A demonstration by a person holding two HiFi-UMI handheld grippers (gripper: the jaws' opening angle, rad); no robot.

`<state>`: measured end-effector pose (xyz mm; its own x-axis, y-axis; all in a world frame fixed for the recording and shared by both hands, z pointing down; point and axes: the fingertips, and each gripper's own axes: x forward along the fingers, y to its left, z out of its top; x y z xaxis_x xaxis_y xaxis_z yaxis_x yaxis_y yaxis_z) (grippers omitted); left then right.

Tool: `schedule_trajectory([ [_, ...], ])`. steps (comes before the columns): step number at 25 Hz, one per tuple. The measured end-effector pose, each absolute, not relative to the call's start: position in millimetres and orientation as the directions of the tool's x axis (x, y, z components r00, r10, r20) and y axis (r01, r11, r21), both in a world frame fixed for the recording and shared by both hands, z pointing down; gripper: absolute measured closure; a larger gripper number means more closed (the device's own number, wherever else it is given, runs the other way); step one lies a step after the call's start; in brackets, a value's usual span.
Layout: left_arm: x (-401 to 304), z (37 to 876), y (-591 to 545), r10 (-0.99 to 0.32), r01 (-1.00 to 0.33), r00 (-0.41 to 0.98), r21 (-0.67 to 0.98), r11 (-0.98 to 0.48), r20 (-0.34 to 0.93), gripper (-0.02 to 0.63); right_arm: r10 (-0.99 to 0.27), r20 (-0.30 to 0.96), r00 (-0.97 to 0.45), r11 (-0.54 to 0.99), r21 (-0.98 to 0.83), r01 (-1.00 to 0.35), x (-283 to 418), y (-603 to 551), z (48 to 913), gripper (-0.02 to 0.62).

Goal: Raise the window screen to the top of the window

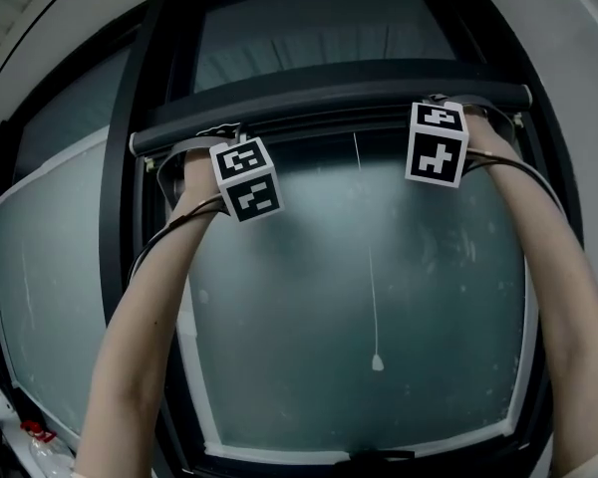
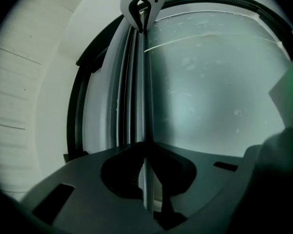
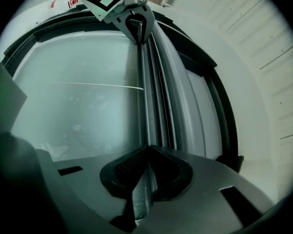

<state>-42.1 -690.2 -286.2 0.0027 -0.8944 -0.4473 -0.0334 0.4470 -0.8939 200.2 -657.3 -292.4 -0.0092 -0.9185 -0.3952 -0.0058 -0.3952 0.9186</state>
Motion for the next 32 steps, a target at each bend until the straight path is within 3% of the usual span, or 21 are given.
schedule_trajectory([
  [10,-43,-293,-691,-0.903,-0.035,0.009,-0.903,0.429,-0.429,0.588,-0.917,-0.399,-0.018,-0.399,0.917,0.006,200,-660,-300,0.577],
  [14,-42,-295,-687,-0.895,-0.078,0.021,-0.893,0.442,-0.445,0.587,-0.898,-0.439,-0.031,-0.437,0.897,-0.064,199,-655,-302,0.574],
  [16,-43,-297,-680,-0.876,-0.158,0.062,-0.871,0.465,-0.478,0.58,-0.86,-0.509,-0.042,-0.499,0.856,-0.137,200,-650,-303,0.567],
  [20,-49,-286,-666,-0.824,-0.483,0.165,-0.772,0.412,-0.543,0.584,-0.773,-0.628,-0.087,-0.56,0.74,-0.371,203,-636,-292,0.572],
  [23,-50,-257,-660,-0.776,-0.686,0.245,-0.669,0.284,-0.581,0.585,-0.736,-0.662,-0.144,-0.463,0.647,-0.606,203,-624,-265,0.572],
  [26,-41,-201,-661,-0.756,-0.764,0.323,-0.628,0.146,-0.569,0.589,-0.669,-0.71,-0.218,-0.22,0.47,-0.855,206,-602,-213,0.572],
  [29,-30,-116,-663,-0.77,-0.79,0.351,-0.61,0.062,-0.533,0.591,-0.63,-0.714,-0.305,0.035,0.366,-0.93,200,-588,-127,0.572],
  [32,-25,-20,-659,-0.791,-0.831,0.357,-0.556,-0.026,-0.496,0.592,-0.677,-0.656,-0.335,0.107,0.362,-0.926,195,-590,-32,0.572],
])
